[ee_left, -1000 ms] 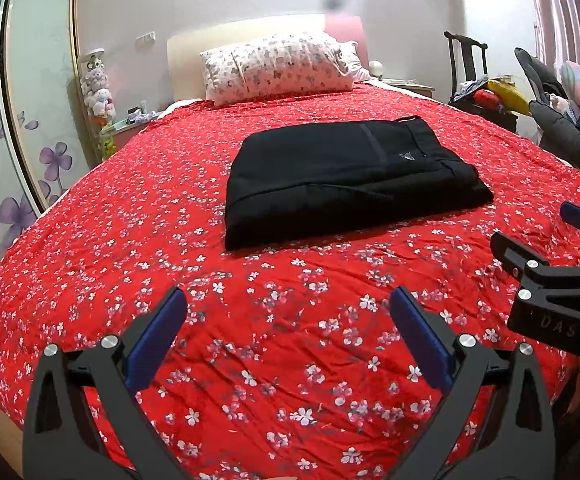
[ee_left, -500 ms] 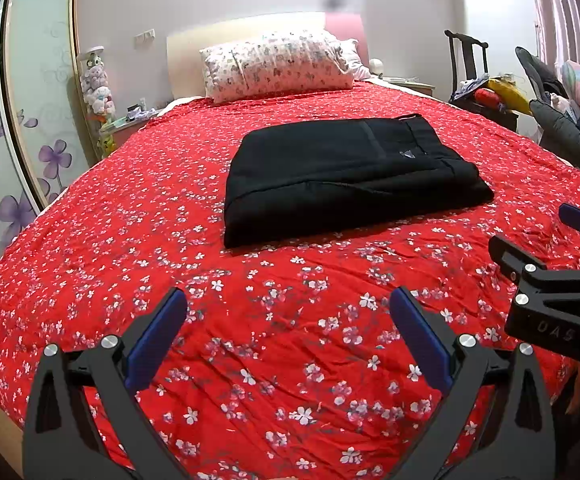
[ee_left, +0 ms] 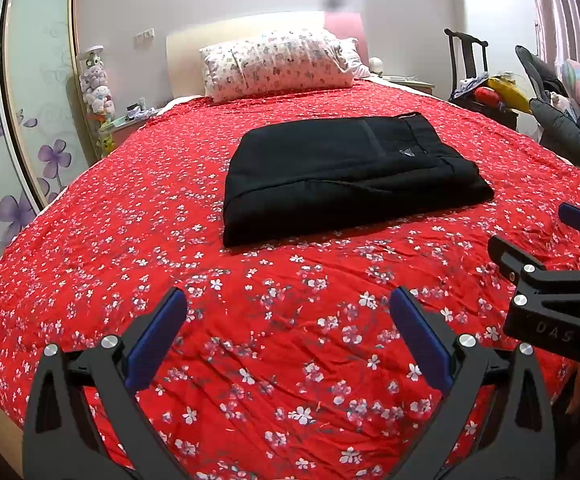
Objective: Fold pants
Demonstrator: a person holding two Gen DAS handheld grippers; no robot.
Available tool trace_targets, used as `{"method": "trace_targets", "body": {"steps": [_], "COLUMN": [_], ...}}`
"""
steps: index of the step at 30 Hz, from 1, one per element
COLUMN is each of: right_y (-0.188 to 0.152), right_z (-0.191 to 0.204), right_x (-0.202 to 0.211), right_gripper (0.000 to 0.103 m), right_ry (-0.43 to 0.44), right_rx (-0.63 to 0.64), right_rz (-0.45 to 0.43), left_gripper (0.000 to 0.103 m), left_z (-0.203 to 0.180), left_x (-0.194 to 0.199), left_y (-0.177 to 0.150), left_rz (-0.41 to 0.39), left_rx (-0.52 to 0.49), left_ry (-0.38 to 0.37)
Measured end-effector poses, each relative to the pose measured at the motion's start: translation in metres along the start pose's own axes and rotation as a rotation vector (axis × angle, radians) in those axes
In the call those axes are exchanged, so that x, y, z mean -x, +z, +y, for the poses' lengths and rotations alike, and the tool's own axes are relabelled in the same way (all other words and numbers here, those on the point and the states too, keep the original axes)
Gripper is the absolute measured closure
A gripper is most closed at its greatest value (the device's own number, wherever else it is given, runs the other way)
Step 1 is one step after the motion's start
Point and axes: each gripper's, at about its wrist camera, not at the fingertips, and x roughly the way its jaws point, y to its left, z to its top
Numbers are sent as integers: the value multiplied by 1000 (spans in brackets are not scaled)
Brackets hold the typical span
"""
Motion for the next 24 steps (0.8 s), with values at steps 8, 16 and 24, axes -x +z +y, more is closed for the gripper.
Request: {"method": "trace_targets", "body": {"steps": [8, 16, 24], "right_y": [0, 0, 0], "right_z": [0, -2, -3], "right_x": [-1, -4, -4], "right_gripper": [1, 1, 1], "right_ry": [-1, 2, 2], "right_rx": [1, 4, 5], "right_rz": [1, 4, 5], "left_gripper": [2, 2, 2], "left_z": [0, 2, 6], "left_x": [0, -2, -5], "left_y": [0, -2, -5], "left_rz": [0, 4, 9], "left_rx": [1, -1, 4], "left_ry": [-1, -3, -6]}}
